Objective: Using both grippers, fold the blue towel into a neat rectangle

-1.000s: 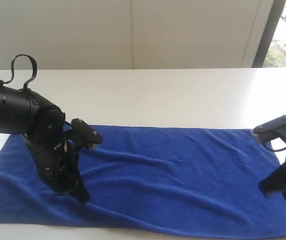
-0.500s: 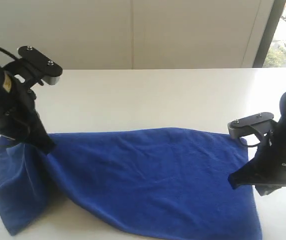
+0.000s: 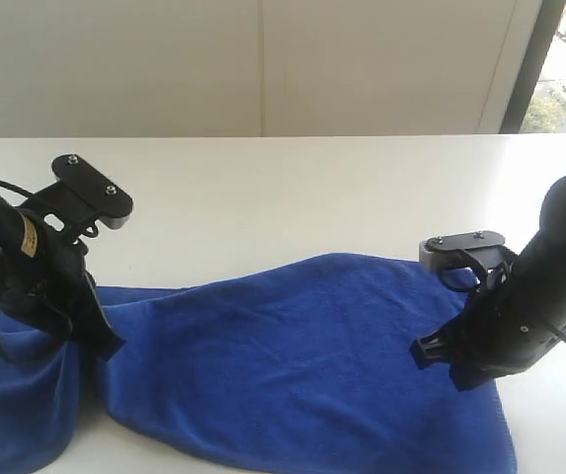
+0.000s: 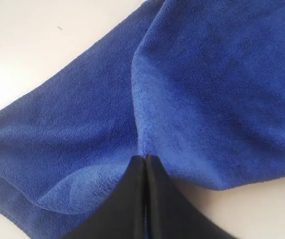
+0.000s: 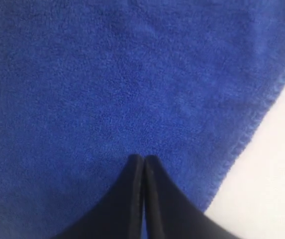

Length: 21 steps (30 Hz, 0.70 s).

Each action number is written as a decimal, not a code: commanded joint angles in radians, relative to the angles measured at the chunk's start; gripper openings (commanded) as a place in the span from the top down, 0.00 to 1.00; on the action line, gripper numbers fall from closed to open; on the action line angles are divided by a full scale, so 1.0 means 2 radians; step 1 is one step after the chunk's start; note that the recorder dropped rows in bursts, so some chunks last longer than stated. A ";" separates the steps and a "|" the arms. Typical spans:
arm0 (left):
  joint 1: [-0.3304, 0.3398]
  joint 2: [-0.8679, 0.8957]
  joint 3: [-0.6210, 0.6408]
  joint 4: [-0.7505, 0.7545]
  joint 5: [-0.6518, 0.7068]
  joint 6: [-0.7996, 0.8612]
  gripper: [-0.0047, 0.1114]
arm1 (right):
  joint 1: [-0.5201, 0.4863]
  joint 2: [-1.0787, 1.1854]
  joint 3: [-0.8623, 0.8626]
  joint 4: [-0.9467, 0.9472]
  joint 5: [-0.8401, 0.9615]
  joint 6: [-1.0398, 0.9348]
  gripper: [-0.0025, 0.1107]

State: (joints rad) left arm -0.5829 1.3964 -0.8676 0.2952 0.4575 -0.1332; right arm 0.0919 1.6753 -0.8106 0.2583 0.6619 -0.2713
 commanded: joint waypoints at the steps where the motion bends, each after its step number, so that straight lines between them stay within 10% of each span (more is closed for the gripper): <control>1: 0.001 -0.001 0.004 0.004 -0.008 0.001 0.96 | -0.001 0.021 -0.002 0.006 -0.005 -0.009 0.97; 7: 0.001 -0.001 0.004 0.042 0.018 0.001 0.87 | -0.001 0.046 -0.002 0.006 -0.007 -0.012 0.97; 15: 0.001 -0.001 0.004 0.054 0.031 0.001 0.27 | -0.001 0.047 -0.002 -0.056 0.007 0.016 0.97; 21: 0.001 -0.001 0.003 0.054 0.046 0.001 0.24 | -0.002 0.047 -0.002 -0.197 0.038 0.142 0.98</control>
State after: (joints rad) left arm -0.5829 1.3964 -0.8676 0.3965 0.5179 -0.1303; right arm 0.0941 1.7493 -0.8252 0.0537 0.6992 -0.0945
